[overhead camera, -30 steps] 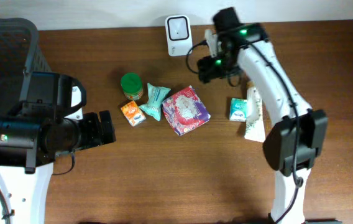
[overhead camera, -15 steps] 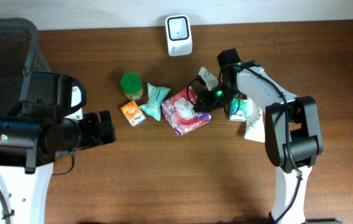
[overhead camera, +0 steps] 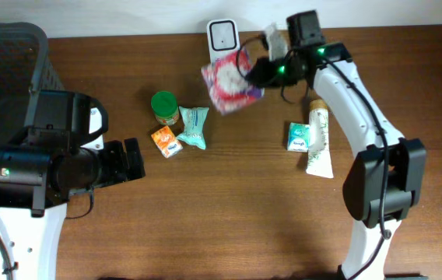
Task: Scan the item barcode
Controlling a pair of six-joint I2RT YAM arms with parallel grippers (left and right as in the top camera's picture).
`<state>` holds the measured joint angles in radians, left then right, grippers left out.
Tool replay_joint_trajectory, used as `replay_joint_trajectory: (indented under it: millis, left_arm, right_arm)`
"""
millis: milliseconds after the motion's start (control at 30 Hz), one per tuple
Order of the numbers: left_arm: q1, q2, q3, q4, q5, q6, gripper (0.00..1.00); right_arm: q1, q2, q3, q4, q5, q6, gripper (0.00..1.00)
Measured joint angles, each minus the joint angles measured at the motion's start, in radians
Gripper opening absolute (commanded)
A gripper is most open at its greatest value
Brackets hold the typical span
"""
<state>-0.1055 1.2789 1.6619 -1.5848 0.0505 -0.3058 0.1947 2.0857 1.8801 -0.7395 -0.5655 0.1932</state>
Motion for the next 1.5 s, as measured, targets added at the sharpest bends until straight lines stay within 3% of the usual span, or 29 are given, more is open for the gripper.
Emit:
replay_joint_trajectory:
  millis: [267,400,500,567,733,867,1000,1100,1267,1433,1500]
  left_arm:
    - [0.0,0.0,0.0,-0.001,0.0,0.0,0.99]
    - [0.0,0.0,0.0,0.0,0.0,0.0,0.99]
    - [0.0,0.0,0.0,0.0,0.0,0.0,0.99]
    - [0.0,0.0,0.0,0.0,0.0,0.0,0.99]
    - [0.0,0.0,0.0,0.0,0.0,0.0,0.99]
    - [0.0,0.0,0.0,-0.001,0.0,0.0,0.99]
    - [0.0,0.0,0.0,0.0,0.0,0.0,0.99]
    - [0.0,0.0,0.0,0.0,0.0,0.0,0.99]
    - [0.0,0.0,0.0,0.0,0.0,0.0,0.99]
    - [0.0,0.0,0.0,0.0,0.0,0.0,0.99]
    - [0.0,0.0,0.0,0.0,0.0,0.0,0.99]
  right_arm:
    - [-0.002,0.002,-0.002,0.431,0.072,0.18,0.04]
    - [-0.002,0.013,0.005,0.342,0.087,0.201,0.04]
    - [0.003,0.023,0.001,0.138,0.143,0.173,0.39]
    - [0.005,0.027,0.001,0.096,0.254,0.101,0.59]
    - [0.007,0.027,0.001,0.159,0.447,-0.112,0.87]
    - [-0.012,0.065,0.002,0.278,0.531,-0.209,0.93]
    - [-0.087,0.179,0.001,0.379,0.451,-0.219,0.94]
    - [-0.133,0.244,0.001,0.389,0.365,-0.216,0.77]
    - [-0.117,0.276,0.003,0.236,0.214,-0.205,0.69]
    - [-0.095,0.242,0.002,-0.05,0.124,-0.2,0.67]
    - [-0.077,0.185,0.0,-0.131,0.118,-0.199,0.8]
